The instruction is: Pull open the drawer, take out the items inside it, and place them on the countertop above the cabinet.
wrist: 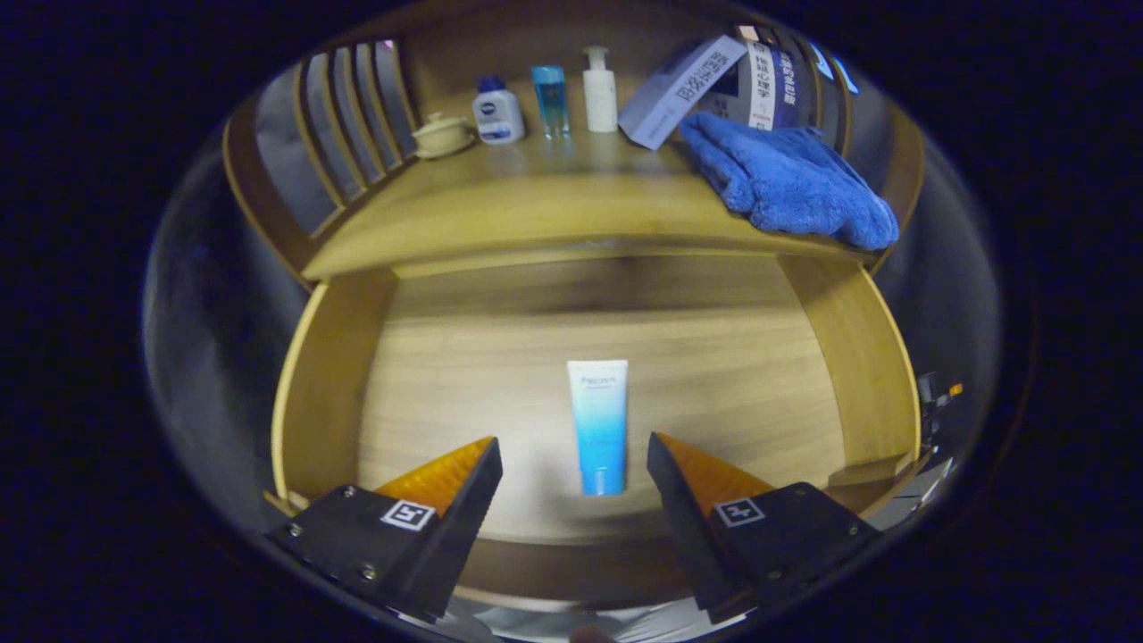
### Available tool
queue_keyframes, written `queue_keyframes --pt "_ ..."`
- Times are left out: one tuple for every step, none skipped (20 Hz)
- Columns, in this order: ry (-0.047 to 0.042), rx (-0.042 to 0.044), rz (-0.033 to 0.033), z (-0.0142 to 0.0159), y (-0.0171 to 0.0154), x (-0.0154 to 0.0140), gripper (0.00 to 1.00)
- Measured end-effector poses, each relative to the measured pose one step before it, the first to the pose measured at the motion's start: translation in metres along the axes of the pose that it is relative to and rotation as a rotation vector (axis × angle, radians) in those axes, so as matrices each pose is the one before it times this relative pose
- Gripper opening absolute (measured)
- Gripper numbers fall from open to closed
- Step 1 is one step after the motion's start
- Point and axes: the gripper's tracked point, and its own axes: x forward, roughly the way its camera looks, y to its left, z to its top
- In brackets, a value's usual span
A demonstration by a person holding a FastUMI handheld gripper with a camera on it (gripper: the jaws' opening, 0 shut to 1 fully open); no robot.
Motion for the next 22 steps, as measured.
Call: queue_keyframes --pt "0.03984 -0.00622 -0.0255 -0.005 -0.00607 0.01018 0.91" --pt "0.02804 0.0036 0.00385 -0.00324 0.00187 0.00463 0.85" --pt "0.02516 0.00387 0.00593 -0.00307 0.00195 0.00813 0.79" --pt "0.00918 -0.00755 -0.00407 0.00016 0.00045 0.0065 0.79" --pt "0.00976 -0.00759 -0.01282 0.00367 -0.00219 0.00833 0.79" --pt "0.0299 -0.00044 0.01912 -0.0094 0.00472 0.00486 0.65" --pt "0.00157 0.00579 -0.0014 -0.00291 0.00048 0.00027 0.51" --pt "-0.00539 -0.00569 0.00725 0.00451 0.00324 -0.00208 0.37" --pt "0.00109 -0.02609 0.00283 -0.00333 -0.00006 0.00185 0.36" --pt "-0.01918 -0.01125 0.00053 0.00353 -0.00147 -0.00096 0.36" --pt "-0.00855 0.01744 -0.0064 -0.00033 0.00017 -0.00035 0.36" --pt "-0.01046 0.01953 0.00436 -0.00075 0.00171 -0.00251 0.36" --pt "-0.0324 0.00567 0.01475 0.00329 0.00178 -0.00319 0.36" --pt "-0.04189 -0.00277 0.00562 0.0029 -0.00119 -0.00489 0.36" --pt "-0.05114 -0.00629 0.00187 0.00521 -0.00191 -0.00806 0.36" --pt "-0.04982 -0.00005 0.00424 0.00468 0.00106 -0.0095 0.36" --pt "-0.04177 0.00567 0.01378 0.00455 0.00108 -0.0078 0.36" --pt "-0.04353 0.00946 0.02032 0.00368 0.00254 -0.00927 0.36" --pt "-0.04928 0.00561 0.01884 0.00627 0.00365 -0.0101 0.36" --pt "-0.05051 -0.00824 0.01572 0.00614 0.00466 -0.01198 0.36" --pt "-0.06397 -0.01255 0.00759 0.0089 0.0029 -0.01193 0.36" --pt "-0.05848 -0.02 0.01355 0.00889 0.00494 -0.01159 0.36"
